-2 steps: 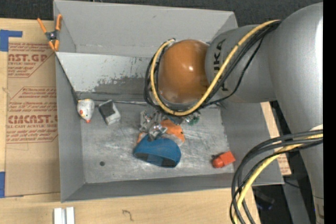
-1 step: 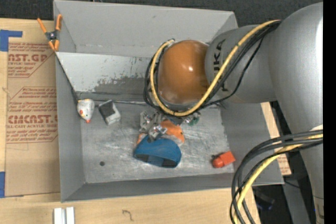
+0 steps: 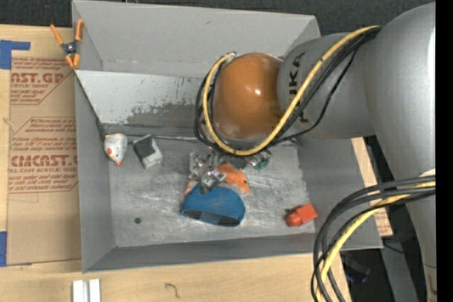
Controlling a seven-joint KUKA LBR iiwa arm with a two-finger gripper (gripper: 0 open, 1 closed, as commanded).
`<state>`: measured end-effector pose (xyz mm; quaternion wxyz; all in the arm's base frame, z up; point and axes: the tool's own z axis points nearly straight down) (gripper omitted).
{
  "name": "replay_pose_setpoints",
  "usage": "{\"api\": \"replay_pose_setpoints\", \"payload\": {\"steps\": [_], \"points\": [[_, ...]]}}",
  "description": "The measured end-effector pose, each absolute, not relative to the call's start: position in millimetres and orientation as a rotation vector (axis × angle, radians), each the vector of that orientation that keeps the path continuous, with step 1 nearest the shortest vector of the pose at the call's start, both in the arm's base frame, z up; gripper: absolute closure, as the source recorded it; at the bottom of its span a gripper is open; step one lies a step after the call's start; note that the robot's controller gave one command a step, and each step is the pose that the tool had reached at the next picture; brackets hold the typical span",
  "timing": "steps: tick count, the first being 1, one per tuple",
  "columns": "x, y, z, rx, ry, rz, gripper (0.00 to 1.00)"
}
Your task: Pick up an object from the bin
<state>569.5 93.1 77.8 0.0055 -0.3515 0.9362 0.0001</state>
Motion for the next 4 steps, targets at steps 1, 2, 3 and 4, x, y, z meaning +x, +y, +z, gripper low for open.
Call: {"api": "replay_pose_setpoints", "payload": {"steps": [1,2,3,4], "points": [[566.2,93,95,-1.106,2.944,0.005,1.00],[567.0,94,117,-1.106,2.943,0.004,1.00],[567.7,94,138,-1.106,2.941,0.003,1.00],[568.3,94,155,-1.104,2.939,0.002,1.00]]}}
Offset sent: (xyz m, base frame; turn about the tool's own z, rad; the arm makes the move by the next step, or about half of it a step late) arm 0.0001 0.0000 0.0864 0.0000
